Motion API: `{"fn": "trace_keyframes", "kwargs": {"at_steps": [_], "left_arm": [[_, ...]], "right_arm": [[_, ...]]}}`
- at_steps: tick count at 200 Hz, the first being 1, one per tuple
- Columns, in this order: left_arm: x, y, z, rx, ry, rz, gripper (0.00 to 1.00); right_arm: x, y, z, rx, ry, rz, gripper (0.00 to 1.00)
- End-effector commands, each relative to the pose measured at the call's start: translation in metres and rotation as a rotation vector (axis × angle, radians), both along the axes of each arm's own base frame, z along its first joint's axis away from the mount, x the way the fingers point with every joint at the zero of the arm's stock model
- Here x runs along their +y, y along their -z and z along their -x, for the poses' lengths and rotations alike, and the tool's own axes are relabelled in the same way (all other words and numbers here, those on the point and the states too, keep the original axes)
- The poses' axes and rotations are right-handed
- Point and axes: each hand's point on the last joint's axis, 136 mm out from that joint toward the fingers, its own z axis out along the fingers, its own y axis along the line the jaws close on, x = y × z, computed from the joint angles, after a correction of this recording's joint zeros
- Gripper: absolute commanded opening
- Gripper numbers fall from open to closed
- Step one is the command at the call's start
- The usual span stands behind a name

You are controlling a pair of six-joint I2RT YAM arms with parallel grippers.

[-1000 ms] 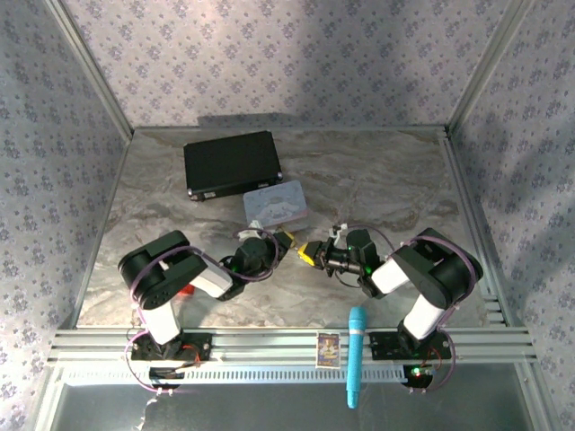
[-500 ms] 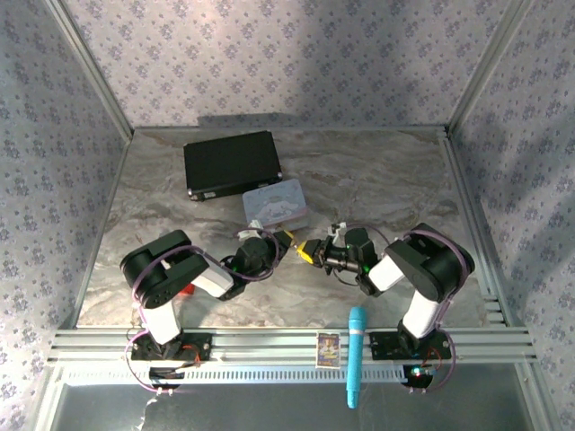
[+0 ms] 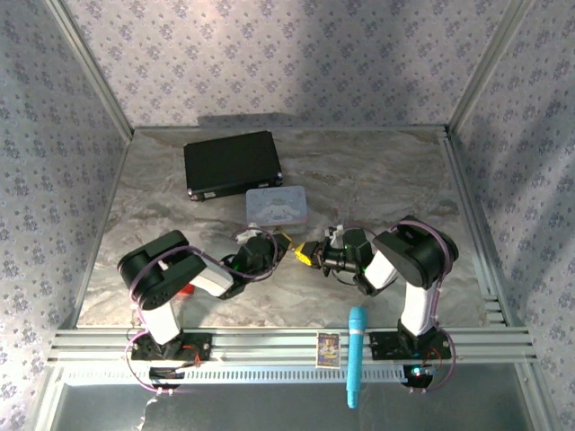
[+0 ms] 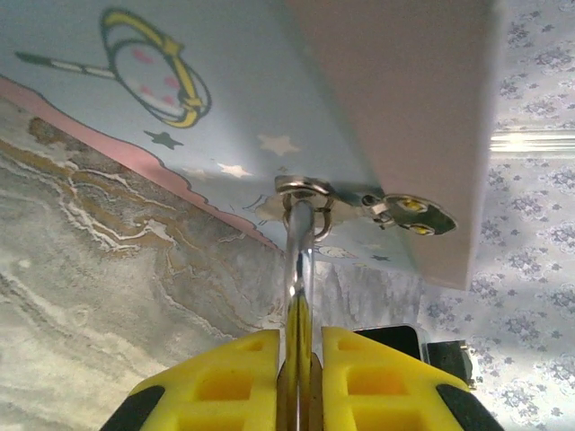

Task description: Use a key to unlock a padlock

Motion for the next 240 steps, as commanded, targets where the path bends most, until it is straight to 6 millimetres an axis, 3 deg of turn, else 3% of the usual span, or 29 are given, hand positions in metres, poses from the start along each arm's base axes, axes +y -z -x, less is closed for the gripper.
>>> {"fn": "trace_keyframes", "kwargs": {"at_steps": [1, 69, 154, 187, 226, 240], "left_arm": [[-0.041, -0.029, 0.032, 0.01, 0.207, 0.106, 0.0], [-0.051, -0.041, 0.036, 0.002, 0.23, 0.184, 0.0], [-0.047, -0.083, 0.032, -0.065, 0.191, 0.387, 0.0], [-0.05, -0.086, 0.033, -0.065, 0.202, 0.406, 0.0], [-0.056, -0.077, 0.039, -0.029, 0.22, 0.375, 0.0], [-0.05, -0.067, 0.038, -0.012, 0.194, 0.35, 0.0]], "right_arm": [[0.007, -0.028, -0.027, -0.096, 0.055, -0.052, 0.0], [0.021, -0.041, -0.045, -0.124, 0.063, -0.091, 0.0], [0.012, -0.02, -0.043, -0.046, 0.078, -0.081, 0.0], [0.015, -0.015, -0.045, -0.014, 0.064, -0.09, 0.0], [0.031, -0.032, -0.051, -0.063, 0.03, -0.121, 0.0], [0.03, -0.029, -0.049, -0.059, 0.033, -0.098, 0.17]]}}
